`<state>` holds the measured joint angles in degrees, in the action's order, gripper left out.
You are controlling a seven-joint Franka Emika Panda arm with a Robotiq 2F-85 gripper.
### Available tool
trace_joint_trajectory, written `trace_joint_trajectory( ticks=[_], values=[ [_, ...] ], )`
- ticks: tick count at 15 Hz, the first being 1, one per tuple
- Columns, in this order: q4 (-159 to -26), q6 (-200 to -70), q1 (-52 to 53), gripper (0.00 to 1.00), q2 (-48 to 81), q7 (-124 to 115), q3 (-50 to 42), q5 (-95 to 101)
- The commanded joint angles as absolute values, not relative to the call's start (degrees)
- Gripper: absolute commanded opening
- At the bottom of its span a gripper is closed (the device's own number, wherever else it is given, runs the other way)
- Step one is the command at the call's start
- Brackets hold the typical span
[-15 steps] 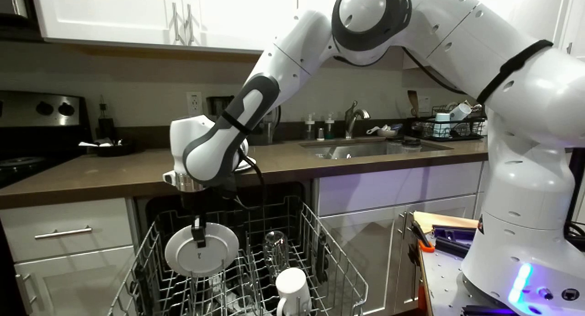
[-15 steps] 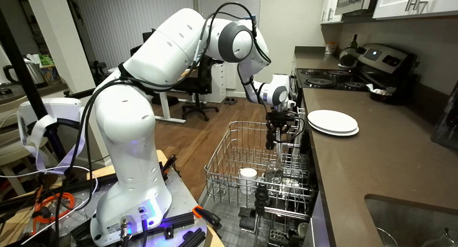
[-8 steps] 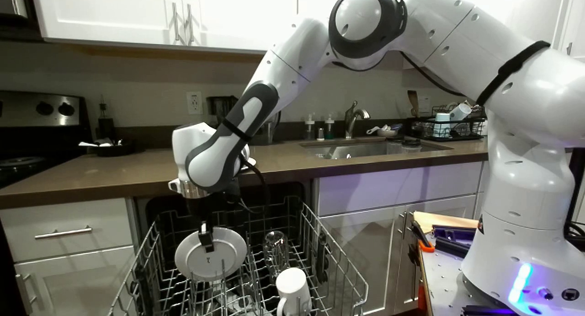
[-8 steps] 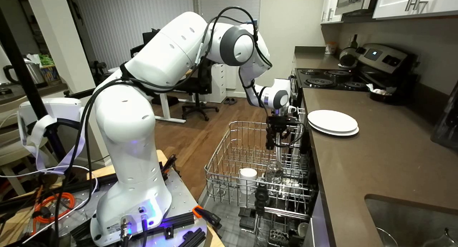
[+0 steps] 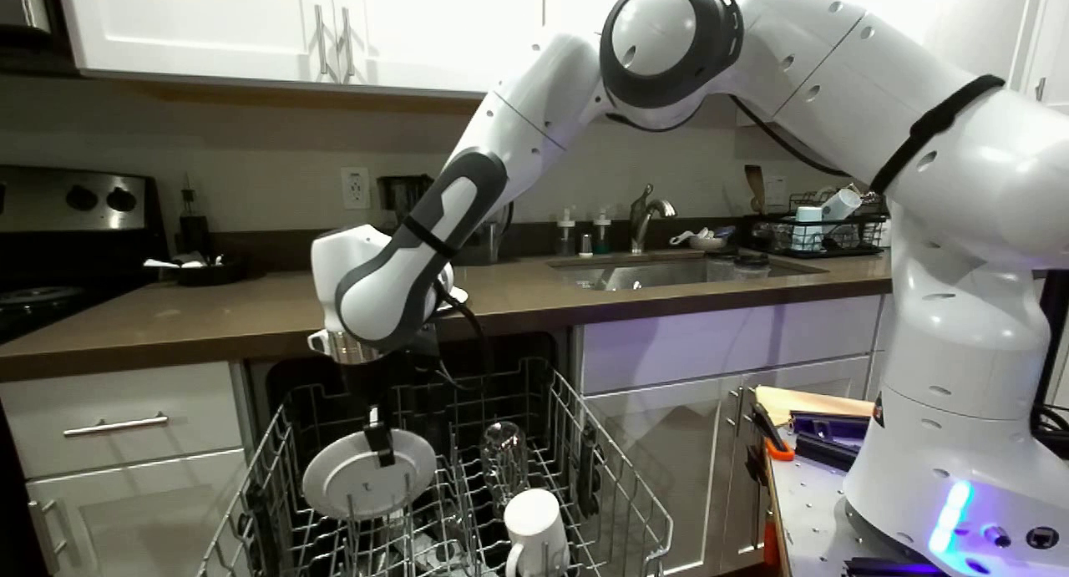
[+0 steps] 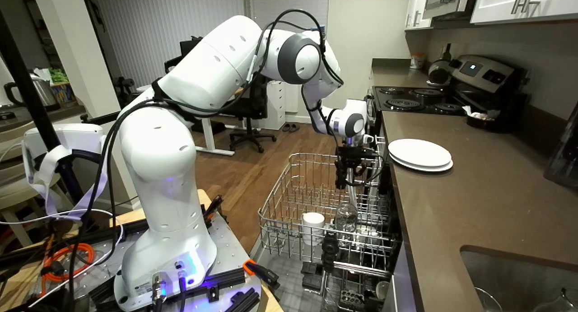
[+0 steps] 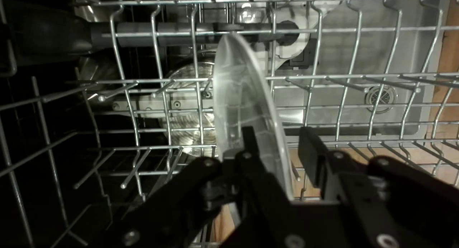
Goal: Move the plate forward on the dishwasher rack
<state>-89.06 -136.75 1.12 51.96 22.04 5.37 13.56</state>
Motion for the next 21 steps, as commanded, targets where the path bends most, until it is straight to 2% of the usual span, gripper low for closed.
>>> trace_joint_trajectory(
  ticks=[1,5,7,21],
  values=[
    [-87.88,-133.31,1.37,0.67,51.82,21.58,5.62,12.09],
    [-88.38,-131.13,2.00,0.93,50.46,20.50,5.49,12.04],
    [-88.85,-129.98,2.55,1.00,49.37,19.41,5.24,12.18],
    [-96.58,-124.13,8.86,1.00,36.62,8.77,5.66,12.61]
  ],
)
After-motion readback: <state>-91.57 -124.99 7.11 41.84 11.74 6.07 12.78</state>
